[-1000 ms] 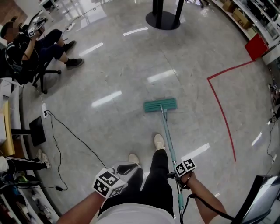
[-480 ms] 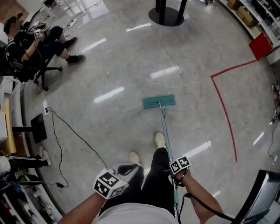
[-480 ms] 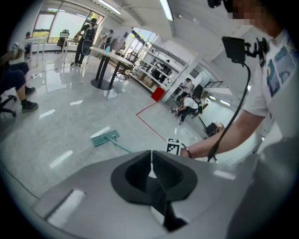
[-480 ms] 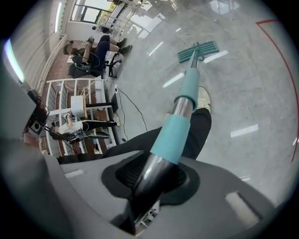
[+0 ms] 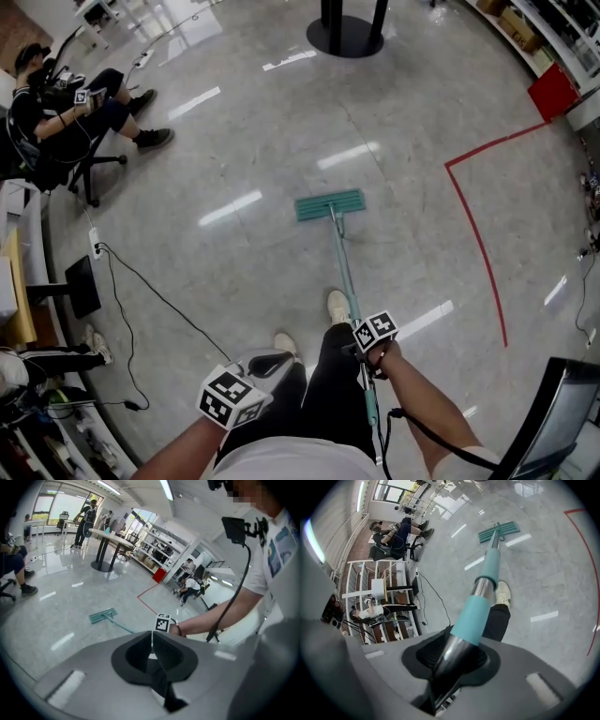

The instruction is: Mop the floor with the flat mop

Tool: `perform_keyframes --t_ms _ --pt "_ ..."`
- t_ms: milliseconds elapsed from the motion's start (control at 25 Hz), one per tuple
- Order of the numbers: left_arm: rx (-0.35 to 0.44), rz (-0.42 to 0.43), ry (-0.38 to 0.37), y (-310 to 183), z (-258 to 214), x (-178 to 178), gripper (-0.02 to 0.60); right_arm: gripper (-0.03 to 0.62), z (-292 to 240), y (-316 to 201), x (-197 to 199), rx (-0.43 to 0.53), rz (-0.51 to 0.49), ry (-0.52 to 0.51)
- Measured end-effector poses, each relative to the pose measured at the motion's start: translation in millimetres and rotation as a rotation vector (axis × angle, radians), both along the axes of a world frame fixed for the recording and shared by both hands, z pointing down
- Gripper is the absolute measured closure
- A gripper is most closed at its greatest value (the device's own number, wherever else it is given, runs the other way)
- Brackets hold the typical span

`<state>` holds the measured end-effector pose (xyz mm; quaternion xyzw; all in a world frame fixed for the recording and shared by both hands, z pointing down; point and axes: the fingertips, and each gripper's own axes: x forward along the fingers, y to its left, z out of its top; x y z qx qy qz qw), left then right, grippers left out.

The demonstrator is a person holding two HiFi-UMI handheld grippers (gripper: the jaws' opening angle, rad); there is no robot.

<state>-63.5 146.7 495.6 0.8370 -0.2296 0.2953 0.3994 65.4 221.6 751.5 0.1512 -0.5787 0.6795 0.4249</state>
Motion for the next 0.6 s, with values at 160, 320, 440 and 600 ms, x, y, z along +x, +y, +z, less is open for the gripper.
perform_keyframes --t_ms 160,320,440,600 --pt "-0.003 -0.014 -0.005 -10 2 6 0.569 0.496 6 -30 0 0.008 -0.004 -0.001" --pt "-0.005 -0.035 -0.007 -22 0 12 0.569 0.497 8 -59 0 0.013 -0.011 -0.003" --pt "-0.005 -0.055 -0.009 -31 0 15 0.569 0.499 12 -77 5 0.016 -0.025 0.005" --pt "-0.001 -0.092 -0.014 -47 0 15 0.569 0.499 13 -110 8 0.021 -0.033 0.003"
